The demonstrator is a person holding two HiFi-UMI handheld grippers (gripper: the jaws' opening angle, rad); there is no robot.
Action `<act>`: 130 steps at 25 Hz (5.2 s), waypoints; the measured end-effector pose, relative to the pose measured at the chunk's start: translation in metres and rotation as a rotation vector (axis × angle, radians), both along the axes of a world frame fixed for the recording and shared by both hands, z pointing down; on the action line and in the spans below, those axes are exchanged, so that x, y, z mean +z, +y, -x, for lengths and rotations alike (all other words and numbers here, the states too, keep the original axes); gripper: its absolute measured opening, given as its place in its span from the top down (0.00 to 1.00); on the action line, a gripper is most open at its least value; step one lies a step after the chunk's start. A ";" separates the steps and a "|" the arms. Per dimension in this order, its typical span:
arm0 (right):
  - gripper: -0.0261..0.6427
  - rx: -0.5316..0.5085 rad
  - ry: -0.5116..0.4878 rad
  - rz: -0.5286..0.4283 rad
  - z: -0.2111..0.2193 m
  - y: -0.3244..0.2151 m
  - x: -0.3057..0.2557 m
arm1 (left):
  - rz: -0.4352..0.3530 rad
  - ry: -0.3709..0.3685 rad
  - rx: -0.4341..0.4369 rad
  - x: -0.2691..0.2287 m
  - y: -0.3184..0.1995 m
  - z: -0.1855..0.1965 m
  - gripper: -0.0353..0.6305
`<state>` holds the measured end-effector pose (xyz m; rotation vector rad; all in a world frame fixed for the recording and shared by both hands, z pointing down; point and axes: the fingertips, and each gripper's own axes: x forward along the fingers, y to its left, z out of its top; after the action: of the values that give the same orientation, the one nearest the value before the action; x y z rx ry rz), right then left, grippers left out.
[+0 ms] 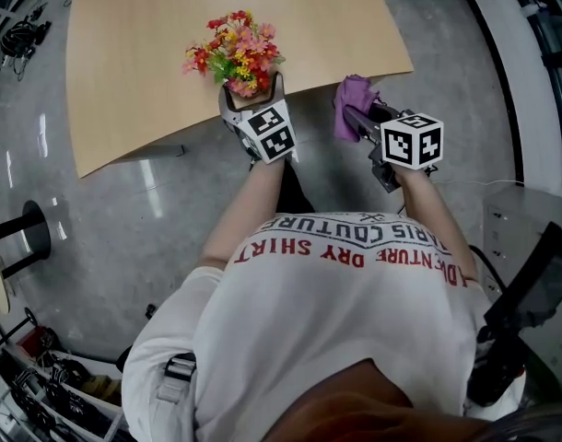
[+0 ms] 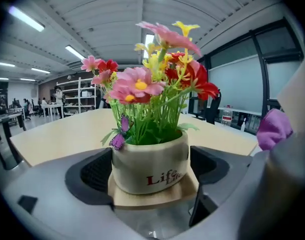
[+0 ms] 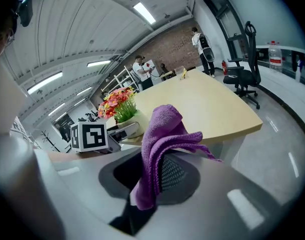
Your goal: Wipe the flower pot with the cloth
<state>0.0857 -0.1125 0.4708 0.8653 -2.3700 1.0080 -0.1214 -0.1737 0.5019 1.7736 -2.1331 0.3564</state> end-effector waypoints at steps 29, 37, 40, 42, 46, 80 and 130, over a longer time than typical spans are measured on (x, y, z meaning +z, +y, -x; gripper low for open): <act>0.90 -0.155 -0.181 -0.006 0.119 -0.046 -0.041 | 0.083 -0.014 0.648 -0.029 0.019 -0.001 0.23; 0.90 -0.153 -0.206 -0.001 0.111 -0.043 -0.025 | 0.085 -0.021 0.740 -0.019 0.030 -0.016 0.23; 0.90 -0.165 -0.200 0.018 0.128 -0.058 -0.011 | 0.089 -0.019 0.744 -0.011 0.018 -0.003 0.23; 0.90 -0.169 -0.171 0.024 0.131 -0.059 -0.013 | 0.085 -0.021 0.752 -0.020 0.018 0.000 0.23; 0.90 -0.192 -0.031 0.021 0.134 -0.065 -0.017 | 0.074 -0.023 0.763 -0.045 0.017 0.003 0.23; 0.90 -0.060 0.035 0.003 0.014 -0.003 0.015 | 0.090 -0.047 0.218 0.017 0.001 -0.019 0.16; 0.90 -0.185 -0.222 0.036 0.145 -0.082 0.006 | 0.002 -0.129 0.775 0.006 -0.006 0.007 0.24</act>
<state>-0.0597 -0.1943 0.4769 0.5325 -2.5500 1.1161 -0.1287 -0.1795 0.5076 2.5741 -1.4158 0.6660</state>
